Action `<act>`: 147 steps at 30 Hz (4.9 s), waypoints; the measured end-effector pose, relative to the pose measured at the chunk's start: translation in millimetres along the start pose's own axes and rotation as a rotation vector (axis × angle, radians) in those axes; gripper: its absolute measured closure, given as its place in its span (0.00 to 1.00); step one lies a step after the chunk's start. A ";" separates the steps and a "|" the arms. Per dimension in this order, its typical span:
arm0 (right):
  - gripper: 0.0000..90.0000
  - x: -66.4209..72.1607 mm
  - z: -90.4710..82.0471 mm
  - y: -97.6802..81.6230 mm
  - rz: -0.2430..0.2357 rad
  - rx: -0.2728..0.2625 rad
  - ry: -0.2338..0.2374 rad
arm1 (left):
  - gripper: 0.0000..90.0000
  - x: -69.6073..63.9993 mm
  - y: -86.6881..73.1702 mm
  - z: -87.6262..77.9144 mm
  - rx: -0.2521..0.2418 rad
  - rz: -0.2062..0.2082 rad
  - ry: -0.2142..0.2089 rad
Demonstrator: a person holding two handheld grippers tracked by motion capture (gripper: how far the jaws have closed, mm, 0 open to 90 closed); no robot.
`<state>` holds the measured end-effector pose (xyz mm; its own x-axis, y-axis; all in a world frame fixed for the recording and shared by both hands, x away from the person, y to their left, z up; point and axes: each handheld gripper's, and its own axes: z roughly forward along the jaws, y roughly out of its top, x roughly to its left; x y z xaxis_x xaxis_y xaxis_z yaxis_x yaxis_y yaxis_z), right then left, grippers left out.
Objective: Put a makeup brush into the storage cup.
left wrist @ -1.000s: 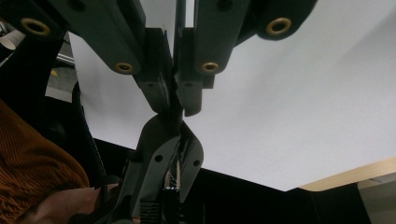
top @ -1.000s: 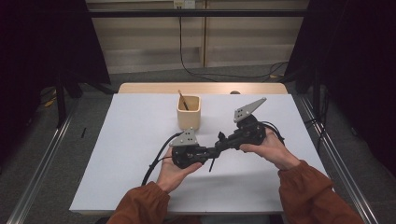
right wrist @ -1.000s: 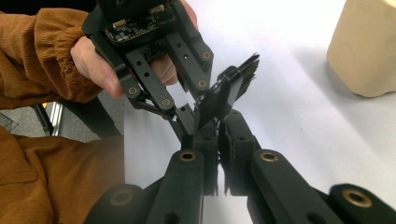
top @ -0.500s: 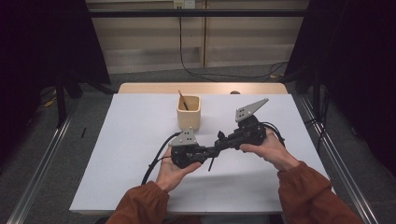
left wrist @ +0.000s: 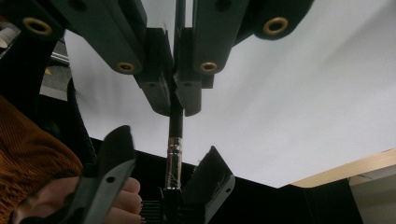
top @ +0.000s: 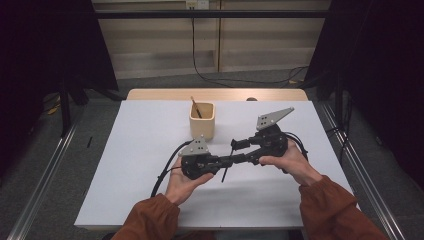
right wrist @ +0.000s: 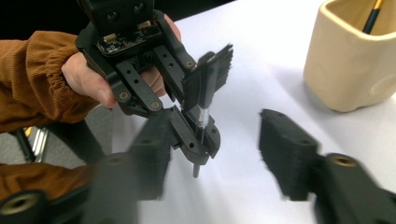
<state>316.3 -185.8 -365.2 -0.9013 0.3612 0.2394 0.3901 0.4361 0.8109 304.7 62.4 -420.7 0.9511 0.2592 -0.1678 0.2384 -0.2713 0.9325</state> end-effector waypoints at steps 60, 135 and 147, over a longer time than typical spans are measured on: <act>0.04 13.7 -65.7 -122.7 0.147 -0.286 -0.454 | 0.95 22.9 25.0 -65.7 -0.089 -0.026 0.162; 0.01 30.4 -74.0 -164.9 0.199 -0.317 -0.551 | 0.95 122.5 94.8 -43.6 -0.198 -0.048 0.374; 0.01 31.8 -75.0 -164.8 0.197 -0.323 -0.541 | 0.95 132.8 81.4 -30.8 -0.155 -0.061 0.383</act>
<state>209.3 -307.9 -451.2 -0.5639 0.8090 0.1657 0.3861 0.0810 0.9189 444.3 103.3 -357.2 0.7874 0.6045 -0.1204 0.2322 -0.1099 0.9664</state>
